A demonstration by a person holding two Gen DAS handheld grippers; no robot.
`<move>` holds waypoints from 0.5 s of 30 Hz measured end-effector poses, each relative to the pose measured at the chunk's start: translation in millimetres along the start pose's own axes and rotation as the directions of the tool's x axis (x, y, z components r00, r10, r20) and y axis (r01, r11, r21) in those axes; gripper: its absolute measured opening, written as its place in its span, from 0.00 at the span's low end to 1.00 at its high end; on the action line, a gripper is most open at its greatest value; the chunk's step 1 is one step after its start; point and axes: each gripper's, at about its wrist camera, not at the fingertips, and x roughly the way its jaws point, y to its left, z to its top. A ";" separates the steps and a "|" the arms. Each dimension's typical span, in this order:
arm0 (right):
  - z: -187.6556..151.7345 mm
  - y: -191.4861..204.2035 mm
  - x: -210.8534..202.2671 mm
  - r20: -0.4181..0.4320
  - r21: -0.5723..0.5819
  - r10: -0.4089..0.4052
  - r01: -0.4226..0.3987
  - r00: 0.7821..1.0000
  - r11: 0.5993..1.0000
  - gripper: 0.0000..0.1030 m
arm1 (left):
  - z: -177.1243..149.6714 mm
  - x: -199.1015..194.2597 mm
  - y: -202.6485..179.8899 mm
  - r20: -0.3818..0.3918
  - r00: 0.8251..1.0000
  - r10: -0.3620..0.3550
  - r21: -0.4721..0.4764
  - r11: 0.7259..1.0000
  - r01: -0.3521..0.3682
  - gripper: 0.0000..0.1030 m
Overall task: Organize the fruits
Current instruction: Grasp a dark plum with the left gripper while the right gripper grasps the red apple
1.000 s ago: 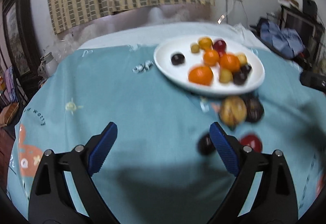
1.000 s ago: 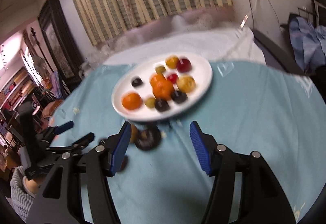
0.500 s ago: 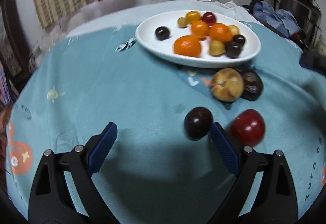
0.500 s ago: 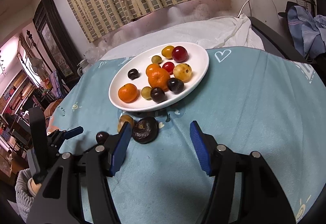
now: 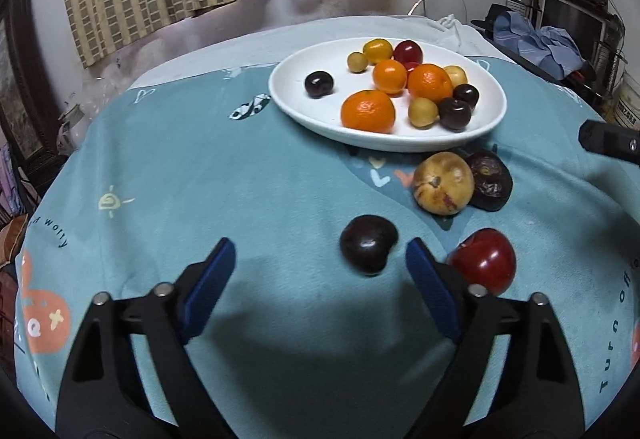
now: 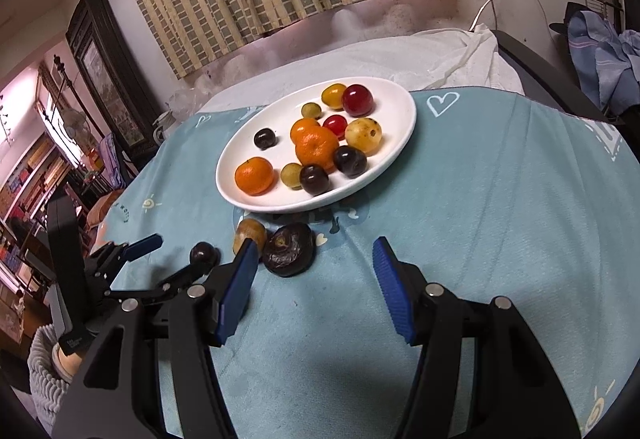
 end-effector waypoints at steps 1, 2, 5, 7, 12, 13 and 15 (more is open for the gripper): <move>-0.6 0.8 0.8 -0.002 -0.004 -0.001 0.001 1.000 1.000 0.58 | 1.2 2.2 -1.0 -0.007 1.000 -0.013 0.002 1.000 0.013 0.77; -1.1 1.5 1.6 -0.003 -0.008 -0.002 0.002 1.000 1.000 0.58 | 2.3 4.8 -2.5 -0.016 1.000 -0.025 0.005 1.000 0.025 0.70; -2.1 2.4 3.7 -0.011 -0.012 -0.003 0.003 1.000 1.000 0.58 | 5.4 13.6 -8.6 -0.043 0.998 -0.048 0.021 0.999 0.048 0.63; -3.2 3.3 5.0 -0.014 -0.015 -0.004 0.004 1.000 1.000 0.58 | 5.9 17.9 -12.0 -0.062 0.996 -0.065 0.029 0.997 0.067 0.56; -5.4 7.4 7.2 -0.021 -0.035 -0.003 0.002 1.000 0.999 0.58 | 4.2 21.2 -6.7 -0.075 0.988 -0.134 -0.012 0.991 0.133 0.31; -6.2 8.2 8.0 -0.022 -0.039 -0.004 0.003 1.000 0.999 0.58 | 3.9 20.4 -5.2 -0.072 0.988 -0.138 -0.024 0.990 0.136 0.31; -8.2 10.5 9.6 -0.029 -0.049 0.001 -0.002 1.000 0.999 0.58 | 2.0 15.1 -0.9 -0.055 0.990 -0.132 -0.043 0.991 0.130 0.31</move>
